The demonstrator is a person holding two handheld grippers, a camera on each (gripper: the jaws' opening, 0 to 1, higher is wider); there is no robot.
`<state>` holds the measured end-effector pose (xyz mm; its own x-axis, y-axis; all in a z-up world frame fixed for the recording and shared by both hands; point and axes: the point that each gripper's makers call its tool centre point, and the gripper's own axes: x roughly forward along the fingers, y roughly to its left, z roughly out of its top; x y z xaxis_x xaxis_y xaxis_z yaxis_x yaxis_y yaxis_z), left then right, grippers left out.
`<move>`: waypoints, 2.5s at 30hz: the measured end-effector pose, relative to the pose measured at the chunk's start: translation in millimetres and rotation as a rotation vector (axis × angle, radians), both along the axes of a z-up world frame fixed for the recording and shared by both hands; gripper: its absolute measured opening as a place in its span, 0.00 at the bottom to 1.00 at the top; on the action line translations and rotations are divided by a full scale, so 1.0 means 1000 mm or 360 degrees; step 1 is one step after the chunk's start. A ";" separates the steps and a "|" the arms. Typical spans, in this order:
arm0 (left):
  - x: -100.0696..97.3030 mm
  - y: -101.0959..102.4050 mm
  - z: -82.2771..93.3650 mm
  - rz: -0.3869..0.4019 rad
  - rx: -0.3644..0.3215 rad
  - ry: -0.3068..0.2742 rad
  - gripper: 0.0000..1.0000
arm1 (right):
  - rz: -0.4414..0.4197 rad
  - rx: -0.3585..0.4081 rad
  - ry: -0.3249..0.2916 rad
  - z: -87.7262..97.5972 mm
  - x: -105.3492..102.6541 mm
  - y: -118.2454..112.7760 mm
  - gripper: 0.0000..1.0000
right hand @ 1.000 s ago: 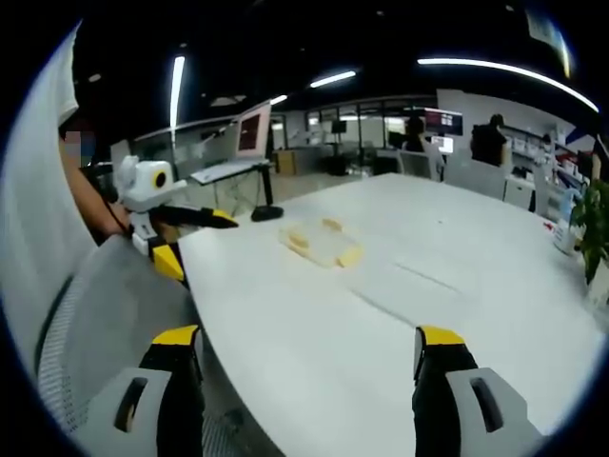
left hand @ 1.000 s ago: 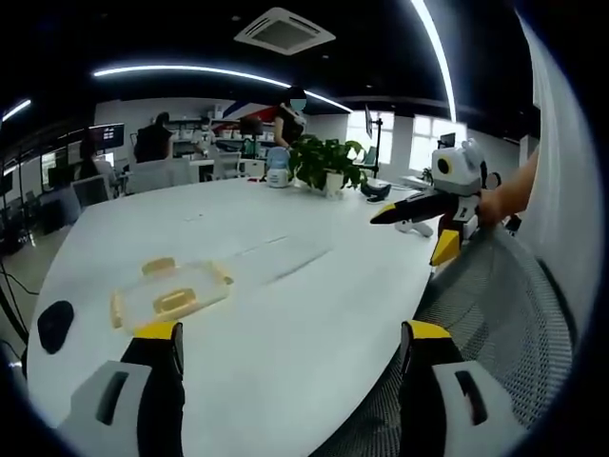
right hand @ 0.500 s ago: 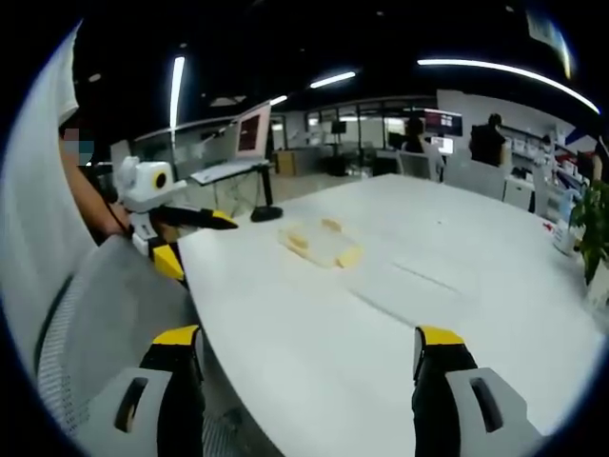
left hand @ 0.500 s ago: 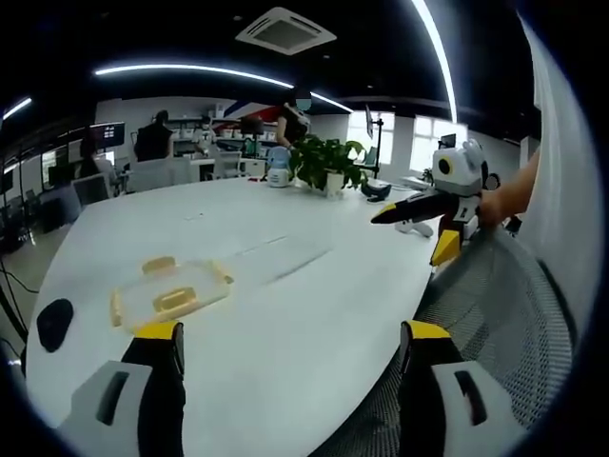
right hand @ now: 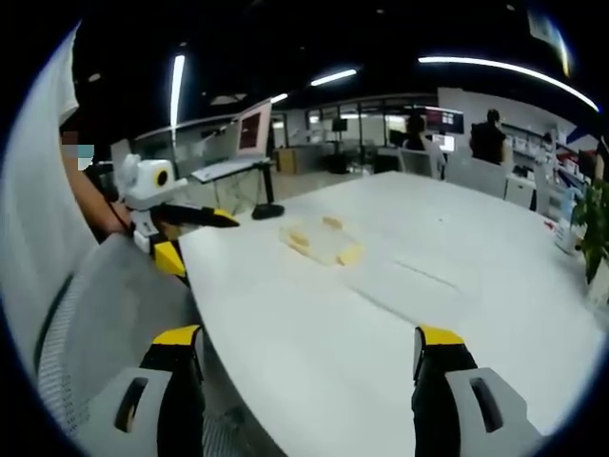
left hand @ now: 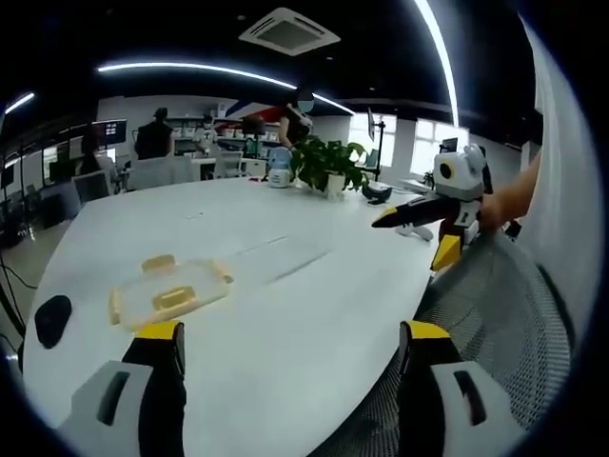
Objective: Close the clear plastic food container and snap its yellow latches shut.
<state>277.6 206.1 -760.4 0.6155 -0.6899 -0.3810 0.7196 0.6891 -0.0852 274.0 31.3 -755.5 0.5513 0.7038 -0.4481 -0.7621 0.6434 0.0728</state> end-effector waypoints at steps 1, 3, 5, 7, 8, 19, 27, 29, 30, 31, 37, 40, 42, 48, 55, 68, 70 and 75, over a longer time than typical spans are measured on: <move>0.000 0.000 0.000 -0.0003 0.0005 -0.0001 0.95 | -0.0002 -0.0001 -0.0001 0.000 0.000 0.000 0.92; -0.002 -0.001 -0.001 -0.0015 0.0017 0.0007 0.95 | -0.0003 -0.0003 -0.0008 0.001 0.000 0.000 0.92; -0.002 -0.001 -0.002 -0.0025 0.0028 0.0006 0.95 | 0.0003 -0.0008 -0.0022 0.002 -0.001 0.000 0.92; -0.002 -0.002 0.000 -0.0032 0.0025 -0.0005 0.95 | 0.0008 -0.0009 -0.0021 0.001 -0.001 0.001 0.92; -0.002 -0.002 0.001 -0.0032 0.0025 -0.0007 0.95 | 0.0009 -0.0014 -0.0023 0.001 -0.001 0.001 0.92; -0.001 0.000 0.008 -0.0067 0.0056 -0.0053 0.93 | 0.0024 -0.0015 -0.0018 0.005 0.000 0.002 0.91; -0.001 0.000 0.009 -0.0086 0.0061 -0.0043 0.93 | 0.0048 -0.0024 -0.0026 0.006 0.000 0.004 0.91; 0.000 -0.001 0.010 -0.0091 0.0061 -0.0048 0.93 | 0.0052 -0.0029 -0.0031 0.007 0.001 0.005 0.91; 0.000 -0.001 0.010 -0.0092 0.0062 -0.0045 0.93 | 0.0052 -0.0029 -0.0030 0.007 0.002 0.005 0.91; 0.002 -0.001 0.010 -0.0095 0.0067 -0.0044 0.93 | 0.0053 -0.0025 -0.0030 0.008 0.003 0.005 0.91; 0.005 0.001 0.009 -0.0125 0.0098 -0.0051 0.92 | 0.0071 -0.0040 -0.0045 0.012 0.007 0.008 0.90; 0.007 0.002 0.010 -0.0122 0.0095 -0.0046 0.92 | 0.0066 -0.0049 -0.0046 0.010 0.011 0.007 0.90; 0.008 0.003 0.010 -0.0120 0.0097 -0.0042 0.92 | 0.0061 -0.0039 -0.0032 0.009 0.012 0.008 0.89; 0.011 0.004 0.007 -0.0115 0.0095 -0.0030 0.92 | 0.0075 -0.0037 -0.0013 0.005 0.013 0.011 0.89; 0.015 0.003 0.006 -0.0123 0.0102 -0.0022 0.92 | 0.0086 -0.0033 -0.0016 0.007 0.020 0.015 0.89; 0.026 0.009 0.007 -0.0090 0.0092 -0.0025 0.91 | 0.0110 -0.0034 -0.0007 0.004 0.026 0.021 0.89; 0.026 0.010 0.006 -0.0084 0.0094 -0.0019 0.91 | 0.0115 -0.0037 -0.0003 0.003 0.027 0.022 0.89; 0.028 0.012 0.004 -0.0088 0.0103 -0.0016 0.91 | 0.0128 -0.0035 -0.0006 0.003 0.032 0.025 0.88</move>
<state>305.1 218.0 -755.9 0.5811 -0.6972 -0.4198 0.7574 0.6520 -0.0343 305.6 55.8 -752.3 0.4953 0.7359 -0.4616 -0.8115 0.5816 0.0563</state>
